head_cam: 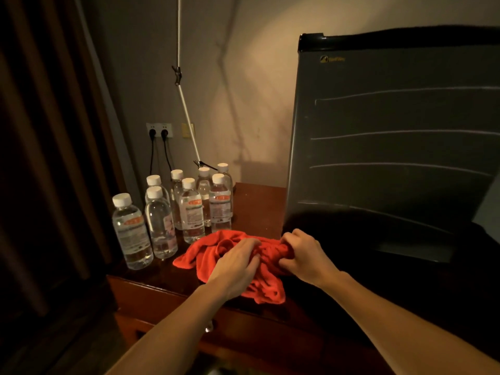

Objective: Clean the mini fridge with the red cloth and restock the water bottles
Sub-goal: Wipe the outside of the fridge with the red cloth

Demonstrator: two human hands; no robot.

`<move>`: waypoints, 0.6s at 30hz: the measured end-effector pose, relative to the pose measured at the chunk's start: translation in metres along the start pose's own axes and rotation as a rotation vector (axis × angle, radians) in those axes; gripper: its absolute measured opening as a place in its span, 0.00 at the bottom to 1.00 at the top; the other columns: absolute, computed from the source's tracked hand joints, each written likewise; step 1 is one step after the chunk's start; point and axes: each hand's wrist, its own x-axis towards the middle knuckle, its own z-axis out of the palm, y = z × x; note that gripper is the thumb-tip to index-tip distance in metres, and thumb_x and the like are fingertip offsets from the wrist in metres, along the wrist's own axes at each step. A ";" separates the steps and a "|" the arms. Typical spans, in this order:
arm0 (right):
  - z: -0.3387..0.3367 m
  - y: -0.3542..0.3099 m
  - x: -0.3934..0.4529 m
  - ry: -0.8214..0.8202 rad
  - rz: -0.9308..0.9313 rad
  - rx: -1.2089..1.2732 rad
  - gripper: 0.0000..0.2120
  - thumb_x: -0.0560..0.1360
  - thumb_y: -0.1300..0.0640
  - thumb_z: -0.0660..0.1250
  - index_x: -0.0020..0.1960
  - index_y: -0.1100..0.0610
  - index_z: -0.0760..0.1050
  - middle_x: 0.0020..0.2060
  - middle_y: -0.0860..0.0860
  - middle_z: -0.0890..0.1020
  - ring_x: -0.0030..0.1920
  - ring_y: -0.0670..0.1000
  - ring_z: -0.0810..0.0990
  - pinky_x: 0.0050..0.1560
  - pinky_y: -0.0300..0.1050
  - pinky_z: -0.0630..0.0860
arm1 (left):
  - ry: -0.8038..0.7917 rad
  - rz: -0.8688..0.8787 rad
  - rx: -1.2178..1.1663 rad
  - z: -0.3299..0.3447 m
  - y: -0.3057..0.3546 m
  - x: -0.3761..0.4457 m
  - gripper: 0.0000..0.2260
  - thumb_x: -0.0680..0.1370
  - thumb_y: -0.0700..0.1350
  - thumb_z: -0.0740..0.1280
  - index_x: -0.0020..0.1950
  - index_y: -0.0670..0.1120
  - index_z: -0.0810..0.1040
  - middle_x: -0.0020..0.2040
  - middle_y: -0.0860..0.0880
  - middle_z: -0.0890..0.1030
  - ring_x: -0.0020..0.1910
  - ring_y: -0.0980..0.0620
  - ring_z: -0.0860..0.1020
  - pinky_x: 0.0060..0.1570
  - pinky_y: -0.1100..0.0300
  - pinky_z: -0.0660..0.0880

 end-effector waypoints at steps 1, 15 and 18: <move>-0.006 0.000 -0.002 0.025 0.000 -0.002 0.12 0.65 0.50 0.70 0.45 0.52 0.73 0.42 0.47 0.72 0.43 0.55 0.78 0.41 0.46 0.73 | 0.009 0.000 0.015 -0.002 -0.001 0.000 0.19 0.78 0.49 0.58 0.70 0.52 0.68 0.68 0.53 0.72 0.67 0.51 0.71 0.66 0.52 0.68; -0.046 0.059 -0.058 0.108 0.450 0.099 0.20 0.71 0.50 0.69 0.62 0.49 0.75 0.53 0.53 0.74 0.56 0.56 0.78 0.56 0.43 0.72 | -0.178 -0.071 0.301 0.047 0.041 0.028 0.14 0.77 0.54 0.62 0.60 0.53 0.75 0.60 0.47 0.74 0.63 0.42 0.70 0.60 0.48 0.71; -0.035 0.050 -0.063 0.063 0.421 0.303 0.35 0.71 0.38 0.69 0.74 0.47 0.64 0.62 0.54 0.72 0.64 0.53 0.73 0.65 0.43 0.68 | -0.066 -0.011 0.013 0.054 0.056 0.038 0.11 0.73 0.53 0.64 0.54 0.55 0.79 0.49 0.56 0.81 0.53 0.55 0.78 0.53 0.56 0.74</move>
